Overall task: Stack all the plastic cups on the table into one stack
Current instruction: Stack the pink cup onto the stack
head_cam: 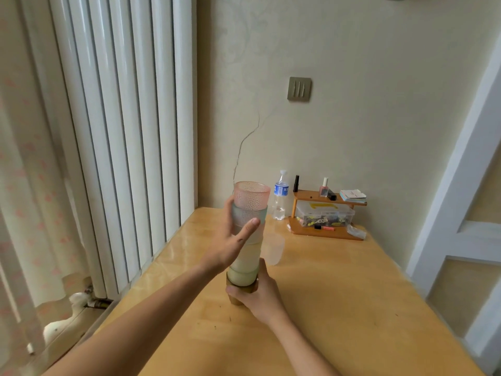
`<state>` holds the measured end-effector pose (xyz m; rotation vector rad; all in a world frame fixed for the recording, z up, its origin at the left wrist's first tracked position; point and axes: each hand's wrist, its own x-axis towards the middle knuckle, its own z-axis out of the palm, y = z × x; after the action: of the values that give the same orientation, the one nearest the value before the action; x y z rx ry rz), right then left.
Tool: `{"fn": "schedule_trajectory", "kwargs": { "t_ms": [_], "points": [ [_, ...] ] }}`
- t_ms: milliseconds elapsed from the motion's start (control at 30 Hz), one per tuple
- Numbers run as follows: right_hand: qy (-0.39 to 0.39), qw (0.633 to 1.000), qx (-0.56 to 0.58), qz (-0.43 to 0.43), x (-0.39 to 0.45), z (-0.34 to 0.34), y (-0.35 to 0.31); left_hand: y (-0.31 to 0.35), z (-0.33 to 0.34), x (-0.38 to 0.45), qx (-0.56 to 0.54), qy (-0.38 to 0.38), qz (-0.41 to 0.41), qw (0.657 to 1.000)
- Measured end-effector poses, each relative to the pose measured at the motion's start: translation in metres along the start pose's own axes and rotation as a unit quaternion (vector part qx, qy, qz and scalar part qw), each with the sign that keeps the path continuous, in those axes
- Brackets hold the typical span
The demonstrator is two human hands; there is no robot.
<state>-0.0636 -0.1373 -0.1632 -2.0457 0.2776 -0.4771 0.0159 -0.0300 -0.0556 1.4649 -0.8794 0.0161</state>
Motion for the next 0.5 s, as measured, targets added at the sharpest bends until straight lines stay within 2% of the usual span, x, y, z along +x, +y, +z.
{"fn": "schedule_trajectory", "kwargs": {
  "t_ms": [167, 267, 333, 500],
  "points": [
    [-0.040, 0.999, 0.003, -0.010, 0.028, 0.032, -0.009, -0.028, -0.030, 0.010, 0.050, 0.126, 0.013, 0.991],
    [-0.043, 0.999, 0.016, -0.010, 0.039, 0.044, -0.003, -0.037, -0.039, 0.016, 0.054, 0.177, 0.015, 0.983],
    [-0.041, 0.999, 0.023, -0.015, 0.044, 0.046, 0.003, -0.040, -0.040, 0.022, 0.064, 0.185, 0.024, 0.980],
    [-0.067, 0.998, 0.018, -0.005, 0.046, 0.042, 0.009, -0.039, -0.025, 0.024, 0.071, 0.147, 0.037, 0.986]
  ]
}}
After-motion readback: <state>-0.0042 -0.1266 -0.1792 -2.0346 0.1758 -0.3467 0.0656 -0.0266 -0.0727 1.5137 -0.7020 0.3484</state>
